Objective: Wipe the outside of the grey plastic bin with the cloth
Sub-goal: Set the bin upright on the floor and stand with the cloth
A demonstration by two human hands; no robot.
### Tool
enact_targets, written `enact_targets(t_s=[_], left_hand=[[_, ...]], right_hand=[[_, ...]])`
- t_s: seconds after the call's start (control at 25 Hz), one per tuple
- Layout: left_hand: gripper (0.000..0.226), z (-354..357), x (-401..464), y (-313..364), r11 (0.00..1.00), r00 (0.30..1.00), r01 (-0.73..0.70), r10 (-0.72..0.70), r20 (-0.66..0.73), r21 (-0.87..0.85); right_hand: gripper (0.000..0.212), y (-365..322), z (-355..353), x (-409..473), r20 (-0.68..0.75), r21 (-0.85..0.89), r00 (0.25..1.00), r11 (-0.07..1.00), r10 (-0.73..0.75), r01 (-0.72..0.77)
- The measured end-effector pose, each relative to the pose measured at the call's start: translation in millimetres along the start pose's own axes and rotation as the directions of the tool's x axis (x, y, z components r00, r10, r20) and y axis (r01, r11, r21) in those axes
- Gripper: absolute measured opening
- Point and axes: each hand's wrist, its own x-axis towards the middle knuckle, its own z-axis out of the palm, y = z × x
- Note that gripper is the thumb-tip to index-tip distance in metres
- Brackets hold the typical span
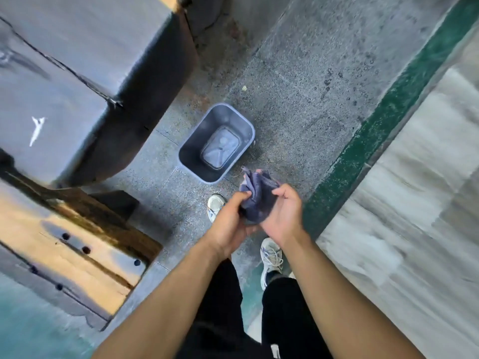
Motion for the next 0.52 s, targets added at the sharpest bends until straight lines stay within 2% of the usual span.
enact_targets(t_s=[0.04, 0.12, 0.28, 0.4, 0.52], left_hand=[[0.02, 3.8, -21.4, 10.9, 1.0, 1.0, 0.017, -0.017, 0.011, -0.025], [0.016, 9.2, -58.9, 31.4, 0.999, 0.999, 0.016, -0.017, 0.03, 0.031], [0.021, 18.5, -104.8, 72.5, 0.985, 0.997, -0.072, 0.071, 0.01, 0.155], [0.025, 20.3, -129.1, 103.2, 0.97, 0.993, -0.115, 0.116, 0.009, 0.216], [0.045, 26.4, -146.5, 120.0, 0.963, 0.991, -0.132, 0.123, 0.051, 0.234]], right_hand=[[0.055, -2.0, 14.1, -18.5, -0.007, -0.043, 1.0, 0.999, -0.006, 0.005], [0.044, -3.7, 37.7, -49.9, -0.043, -0.118, 0.998, 0.993, -0.037, 0.031], [0.046, -12.9, 76.2, -85.5, -0.055, -0.317, 0.974, 0.929, -0.219, 0.191], [0.045, -23.3, 94.9, -106.6, -0.032, -0.292, 0.96, 0.921, -0.278, 0.258], [0.044, -36.6, 108.7, -122.0, -0.018, -0.24, 0.955, 0.928, -0.297, 0.284]])
